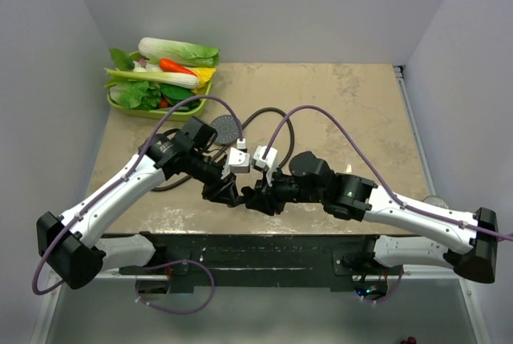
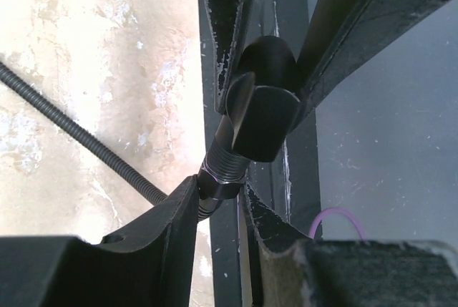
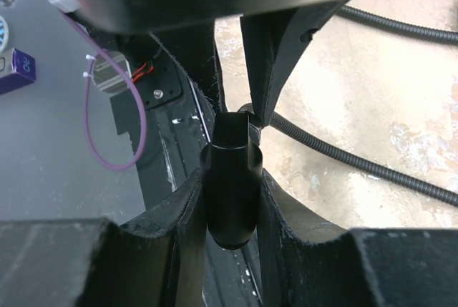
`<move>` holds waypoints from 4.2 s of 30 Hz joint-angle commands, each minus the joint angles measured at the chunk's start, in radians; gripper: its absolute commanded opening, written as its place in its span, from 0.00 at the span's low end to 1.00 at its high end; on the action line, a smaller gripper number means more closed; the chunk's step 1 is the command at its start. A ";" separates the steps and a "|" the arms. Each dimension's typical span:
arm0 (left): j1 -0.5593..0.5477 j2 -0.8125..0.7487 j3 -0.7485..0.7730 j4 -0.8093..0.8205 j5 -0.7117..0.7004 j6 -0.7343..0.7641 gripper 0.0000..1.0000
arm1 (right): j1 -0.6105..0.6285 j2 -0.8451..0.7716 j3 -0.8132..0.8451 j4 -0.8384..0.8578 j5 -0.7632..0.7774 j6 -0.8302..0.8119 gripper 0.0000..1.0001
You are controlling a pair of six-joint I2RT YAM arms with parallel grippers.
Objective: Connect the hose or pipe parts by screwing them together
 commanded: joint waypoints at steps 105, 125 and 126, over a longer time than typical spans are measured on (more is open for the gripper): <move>-0.242 -0.084 -0.144 0.279 -0.299 0.093 0.00 | -0.284 -0.300 -0.543 0.598 -0.163 1.252 0.92; -0.027 0.043 -0.052 0.107 0.041 0.162 0.00 | -0.286 -0.125 -0.259 0.191 -0.217 0.746 0.12; -0.027 0.037 -0.075 0.139 0.037 0.150 0.00 | -0.286 -0.110 -0.252 0.159 -0.194 0.740 0.06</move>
